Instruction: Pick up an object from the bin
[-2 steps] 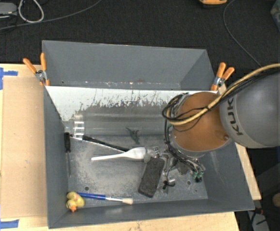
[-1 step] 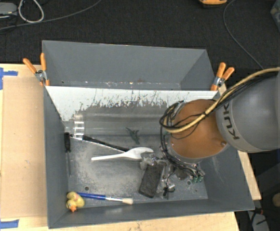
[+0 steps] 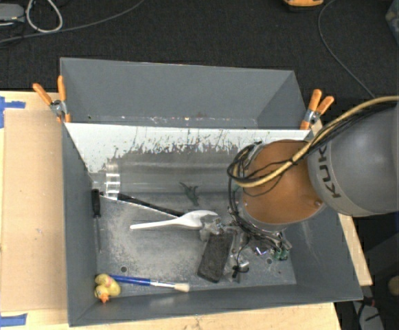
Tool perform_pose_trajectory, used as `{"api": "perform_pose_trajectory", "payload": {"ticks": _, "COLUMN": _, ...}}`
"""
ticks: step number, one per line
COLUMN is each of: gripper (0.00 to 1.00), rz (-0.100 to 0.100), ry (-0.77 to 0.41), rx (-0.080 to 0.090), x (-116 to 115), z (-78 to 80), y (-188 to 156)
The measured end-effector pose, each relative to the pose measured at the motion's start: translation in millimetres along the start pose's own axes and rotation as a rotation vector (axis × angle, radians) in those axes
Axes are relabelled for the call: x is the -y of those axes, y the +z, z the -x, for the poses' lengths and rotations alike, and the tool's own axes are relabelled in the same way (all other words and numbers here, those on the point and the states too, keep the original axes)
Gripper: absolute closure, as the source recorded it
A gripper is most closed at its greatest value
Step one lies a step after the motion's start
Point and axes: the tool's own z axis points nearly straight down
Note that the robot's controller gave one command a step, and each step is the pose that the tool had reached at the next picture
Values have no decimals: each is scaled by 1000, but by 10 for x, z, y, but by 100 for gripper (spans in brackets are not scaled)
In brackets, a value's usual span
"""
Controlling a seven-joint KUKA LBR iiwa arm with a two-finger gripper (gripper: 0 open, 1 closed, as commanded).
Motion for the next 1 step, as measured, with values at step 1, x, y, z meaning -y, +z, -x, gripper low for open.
{"api": "perform_pose_trajectory", "payload": {"ticks": 1, "gripper": 0, "rz": -1, "ry": -229, "rx": 2, "x": 124, "z": 95, "y": 135}}
